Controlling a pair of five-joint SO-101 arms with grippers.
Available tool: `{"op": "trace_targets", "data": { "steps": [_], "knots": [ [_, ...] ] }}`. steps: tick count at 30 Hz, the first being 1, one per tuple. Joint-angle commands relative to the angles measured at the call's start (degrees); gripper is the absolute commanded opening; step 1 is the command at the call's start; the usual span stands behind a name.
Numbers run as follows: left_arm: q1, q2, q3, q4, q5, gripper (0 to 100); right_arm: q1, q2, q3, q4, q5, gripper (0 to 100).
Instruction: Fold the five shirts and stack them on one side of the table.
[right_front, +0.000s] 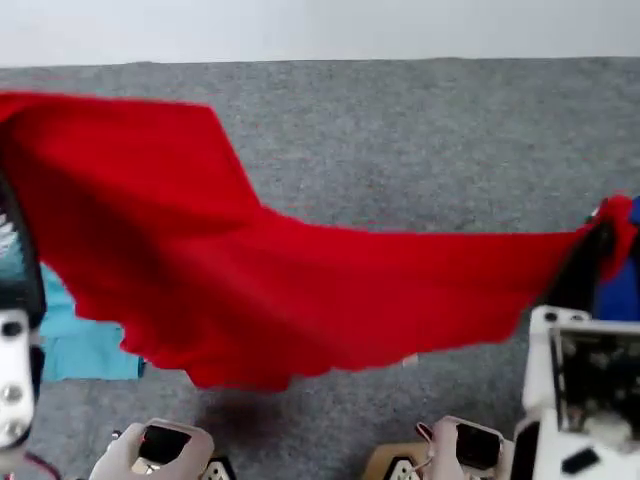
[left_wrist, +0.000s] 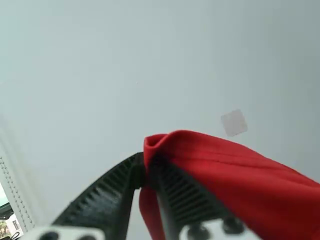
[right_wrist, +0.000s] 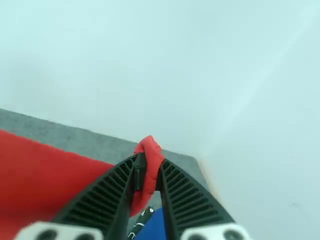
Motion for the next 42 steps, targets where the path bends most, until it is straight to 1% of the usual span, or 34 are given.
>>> {"op": "trace_targets", "data": {
  "steps": [1,3,6,10,12,16,19,23,29,32,34,35,39,42],
  "knots": [
    [0.00,0.00,-1.54,3.96,-1.23,0,0.31,-0.13,-2.29,2.95,0.88,1.0],
    [0.00,0.18,-1.45,6.15,-1.23,0,0.22,-0.04,-1.23,4.44,0.79,1.0],
    [0.09,0.70,-0.31,9.76,-0.97,0,0.13,0.31,4.40,4.70,0.53,1.0],
    [0.09,0.97,8.22,11.43,-0.88,0,-0.75,0.31,14.86,4.35,0.35,1.0],
    [0.09,0.97,13.85,11.25,-0.44,0,-4.26,0.31,20.04,4.35,0.35,1.1],
    [0.18,1.41,26.51,8.97,3.52,0,-11.56,0.31,30.59,2.33,0.35,1.1],
    [0.18,1.32,38.46,1.93,4.31,0,-13.67,0.22,39.03,-4.09,0.35,1.1],
    [0.18,1.41,53.67,-9.76,4.31,0,-13.58,0.40,49.41,-15.52,0.70,1.1],
    [0.09,1.41,78.55,-35.69,4.13,0,-13.67,0.57,65.05,-35.30,0.88,1.1],
    [0.09,1.49,87.43,-47.56,4.04,0,-13.58,2.42,69.71,-43.91,0.97,1.1],
    [0.00,2.55,90.95,-52.75,4.04,0,-13.32,5.67,70.24,-47.78,0.97,1.1],
    [-0.44,3.69,91.56,-54.07,4.04,0,-13.23,7.60,70.07,-49.54,0.97,1.1],
    [-3.87,10.20,90.33,-57.58,4.13,0,-12.09,14.99,67.25,-56.22,0.79,1.1],
    [-5.98,15.91,86.90,-59.52,4.13,0,-12.00,21.58,63.12,-59.74,0.79,1.1]
  ]
}}
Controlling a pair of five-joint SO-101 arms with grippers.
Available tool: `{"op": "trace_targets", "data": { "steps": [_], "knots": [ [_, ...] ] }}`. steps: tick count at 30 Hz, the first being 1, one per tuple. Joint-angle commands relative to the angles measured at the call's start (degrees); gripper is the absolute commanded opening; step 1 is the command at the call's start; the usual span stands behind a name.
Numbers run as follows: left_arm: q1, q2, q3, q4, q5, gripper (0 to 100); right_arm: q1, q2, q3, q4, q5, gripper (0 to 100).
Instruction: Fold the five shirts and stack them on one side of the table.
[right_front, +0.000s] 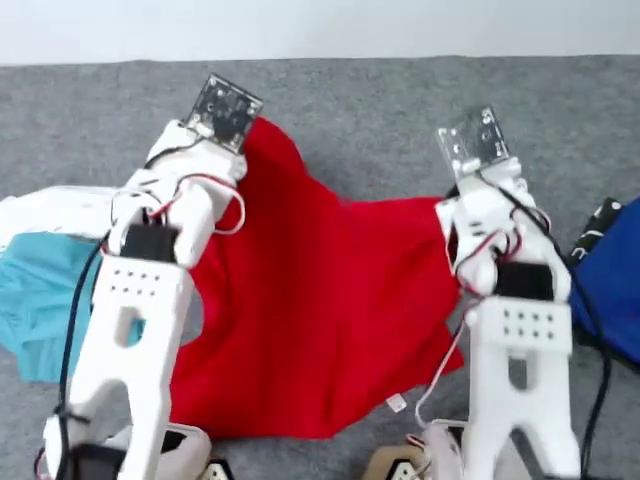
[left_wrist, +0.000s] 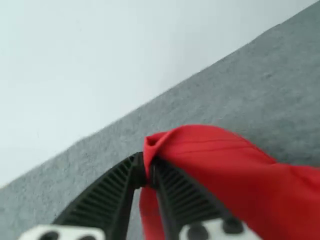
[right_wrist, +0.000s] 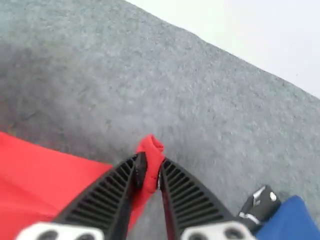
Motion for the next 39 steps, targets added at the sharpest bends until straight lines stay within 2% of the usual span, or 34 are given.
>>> {"op": "trace_targets", "data": {
  "steps": [1,18,26,39],
  "knots": [
    [-2.02,5.71,-5.41,-3.34,0.26,0,0.57,6.81,-8.09,-4.53,0.53,1.1],
    [-6.86,38.95,-39.52,-3.25,-1.05,0,-0.31,48.13,-52.57,-6.02,0.53,1.0],
    [-7.12,51.43,-52.79,-3.25,-4.40,0,-0.13,62.02,-64.70,-6.29,0.70,1.0],
    [-6.51,70.07,-86.46,-2.02,-4.75,0,0.57,77.67,-88.62,-6.02,0.70,1.0]
  ]
}}
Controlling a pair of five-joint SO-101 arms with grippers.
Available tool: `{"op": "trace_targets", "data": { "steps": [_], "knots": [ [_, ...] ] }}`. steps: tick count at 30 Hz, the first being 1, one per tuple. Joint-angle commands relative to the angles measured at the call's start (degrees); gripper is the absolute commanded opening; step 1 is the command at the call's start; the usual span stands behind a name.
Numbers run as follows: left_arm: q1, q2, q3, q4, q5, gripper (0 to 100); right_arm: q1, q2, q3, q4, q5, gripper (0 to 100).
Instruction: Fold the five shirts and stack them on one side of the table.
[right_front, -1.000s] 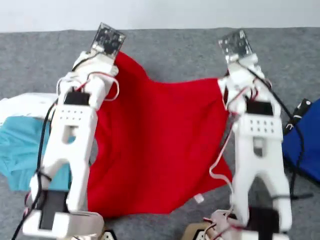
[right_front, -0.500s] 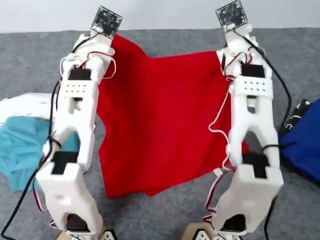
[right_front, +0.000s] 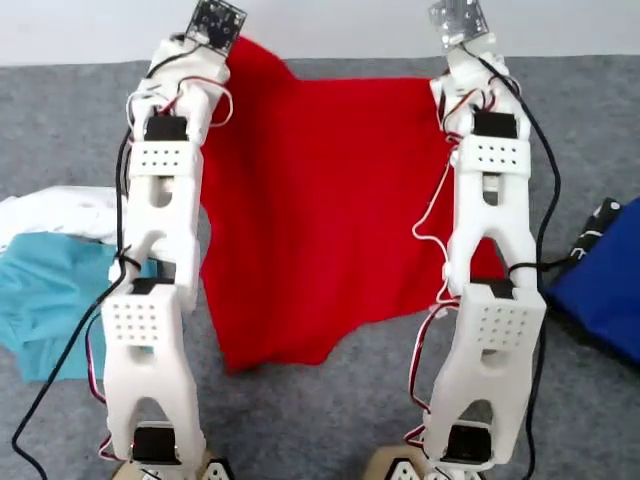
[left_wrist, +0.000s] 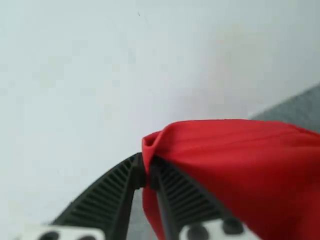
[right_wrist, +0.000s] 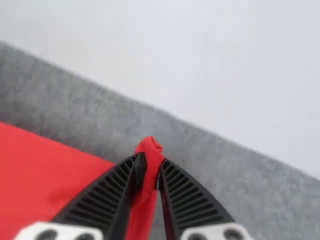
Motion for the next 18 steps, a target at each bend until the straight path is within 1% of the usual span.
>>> {"op": "trace_targets", "data": {
  "steps": [1,9,12,14,18],
  "knots": [
    [0.62,2.55,-11.74,0.09,-0.18,0,0.75,0.66,-7.12,-0.92,0.79,1.0],
    [2.46,12.92,-28.26,-0.35,-0.70,0,1.36,2.59,-8.26,-0.92,3.16,1.0],
    [3.52,16.18,-34.07,-0.35,-4.04,0,1.80,2.68,-8.26,-1.10,3.25,1.0],
    [4.22,18.20,-37.23,-1.49,-6.33,0,1.98,2.77,-8.26,-1.10,3.25,1.0],
    [4.66,21.10,-41.10,-5.10,-6.77,0,2.68,2.77,-8.26,-1.10,3.25,1.0]
  ]
}}
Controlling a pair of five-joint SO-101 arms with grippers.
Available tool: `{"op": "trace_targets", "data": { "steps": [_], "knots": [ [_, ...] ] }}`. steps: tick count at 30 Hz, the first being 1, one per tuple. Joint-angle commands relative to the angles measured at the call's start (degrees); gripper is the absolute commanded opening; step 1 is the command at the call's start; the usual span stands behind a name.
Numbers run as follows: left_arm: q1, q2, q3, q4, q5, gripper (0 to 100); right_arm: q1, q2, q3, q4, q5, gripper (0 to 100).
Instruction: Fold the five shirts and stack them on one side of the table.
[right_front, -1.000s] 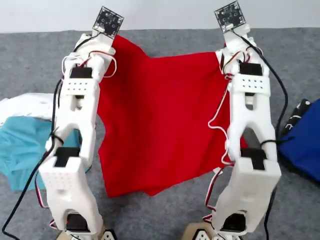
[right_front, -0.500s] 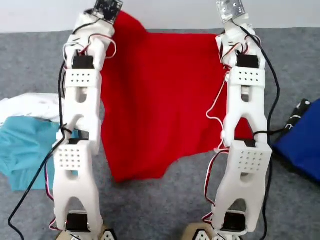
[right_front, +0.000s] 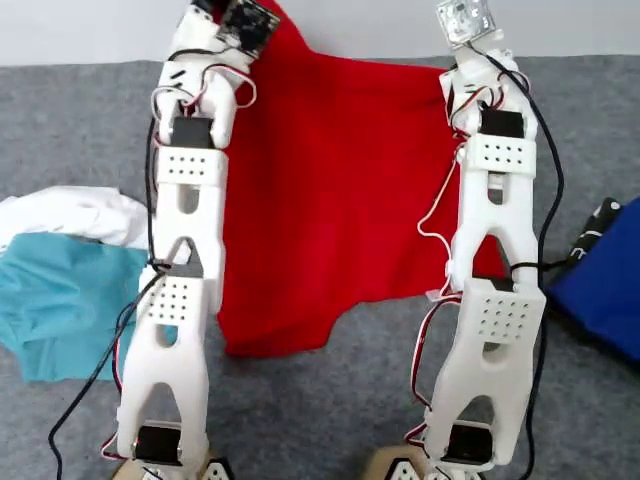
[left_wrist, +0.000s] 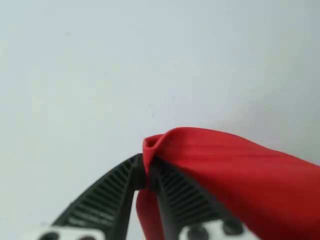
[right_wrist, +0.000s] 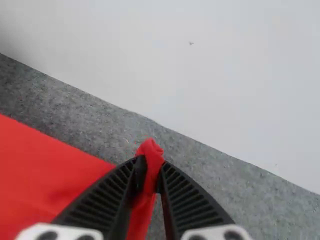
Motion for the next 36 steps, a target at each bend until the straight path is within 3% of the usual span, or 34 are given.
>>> {"op": "trace_targets", "data": {
  "steps": [1,12,23,28,36],
  "knots": [
    [0.35,0.00,-5.05,-3.60,-0.97,0,1.27,-0.84,-3.52,-1.19,0.62,1.0],
    [3.96,0.79,-5.14,-11.69,-1.14,0,1.98,-0.84,-3.52,-0.92,0.53,1.0],
    [2.81,0.88,1.27,-10.29,-0.88,0,1.98,-0.75,-3.08,0.13,0.53,1.0],
    [3.08,0.26,1.01,5.01,-0.88,0,1.89,-0.84,-3.08,7.34,0.53,1.0],
    [4.22,0.70,-10.68,40.00,-0.79,0,2.15,-1.45,-3.52,20.97,0.53,1.0]
  ]
}}
